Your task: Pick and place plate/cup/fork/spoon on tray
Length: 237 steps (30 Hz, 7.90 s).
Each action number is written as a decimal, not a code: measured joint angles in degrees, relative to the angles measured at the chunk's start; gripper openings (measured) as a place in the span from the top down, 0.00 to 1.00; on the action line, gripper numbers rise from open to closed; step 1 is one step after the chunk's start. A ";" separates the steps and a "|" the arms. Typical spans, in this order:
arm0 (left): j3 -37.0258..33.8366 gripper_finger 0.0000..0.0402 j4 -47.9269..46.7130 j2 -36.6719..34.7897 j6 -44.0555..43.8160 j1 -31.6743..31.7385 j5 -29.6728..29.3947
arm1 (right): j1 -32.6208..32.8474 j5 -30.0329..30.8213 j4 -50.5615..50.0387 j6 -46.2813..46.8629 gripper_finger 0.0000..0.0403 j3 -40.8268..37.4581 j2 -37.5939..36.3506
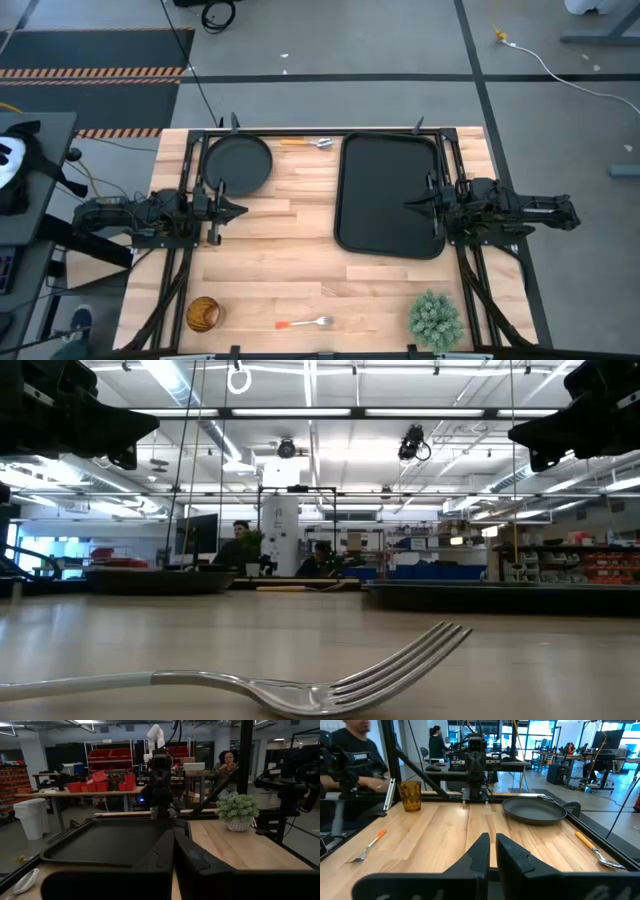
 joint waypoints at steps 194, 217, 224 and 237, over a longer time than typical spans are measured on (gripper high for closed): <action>67.82 0.86 -68.66 103.85 42.31 -5.24 2.03 | 0.01 0.00 1.07 0.01 0.91 0.00 -0.02; 72.77 0.61 -65.61 103.87 24.05 -8.02 -4.57 | 0.02 0.00 1.07 0.02 0.91 0.00 -0.02; 73.89 0.63 -29.96 103.89 5.51 -6.65 -7.31 | 0.01 0.00 1.07 0.00 0.91 0.00 -0.02; 74.73 0.71 18.93 116.43 -10.37 0.34 -16.64 | 0.01 0.01 2.73 0.02 0.91 0.04 0.07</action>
